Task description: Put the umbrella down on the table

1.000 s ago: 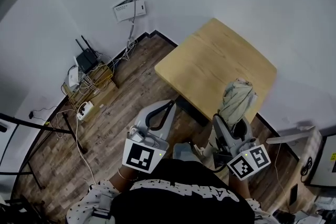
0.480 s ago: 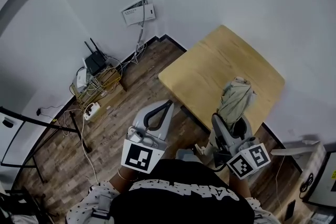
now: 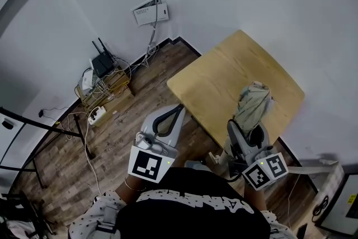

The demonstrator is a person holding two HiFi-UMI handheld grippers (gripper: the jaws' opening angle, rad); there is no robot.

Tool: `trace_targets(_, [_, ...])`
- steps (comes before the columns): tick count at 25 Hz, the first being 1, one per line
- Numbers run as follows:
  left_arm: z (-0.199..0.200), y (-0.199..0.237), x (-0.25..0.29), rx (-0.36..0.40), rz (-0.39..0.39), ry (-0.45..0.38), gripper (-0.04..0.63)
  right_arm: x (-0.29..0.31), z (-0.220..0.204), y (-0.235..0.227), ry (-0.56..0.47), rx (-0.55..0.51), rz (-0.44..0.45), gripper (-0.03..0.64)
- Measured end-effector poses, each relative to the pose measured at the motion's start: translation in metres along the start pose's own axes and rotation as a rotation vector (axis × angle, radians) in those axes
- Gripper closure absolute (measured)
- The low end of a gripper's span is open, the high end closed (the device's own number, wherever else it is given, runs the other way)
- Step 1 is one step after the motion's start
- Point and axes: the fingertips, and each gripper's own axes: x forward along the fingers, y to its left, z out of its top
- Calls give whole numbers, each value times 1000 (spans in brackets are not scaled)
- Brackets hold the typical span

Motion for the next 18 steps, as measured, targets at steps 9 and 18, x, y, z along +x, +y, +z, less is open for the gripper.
trace_targets(9, [3, -4, 15, 10, 19, -23, 595, 6, 6, -15, -7, -12, 24, 325])
trace_targets(18, [5, -10, 22, 15, 37, -15, 595, 6, 9, -23, -8, -10, 52, 326])
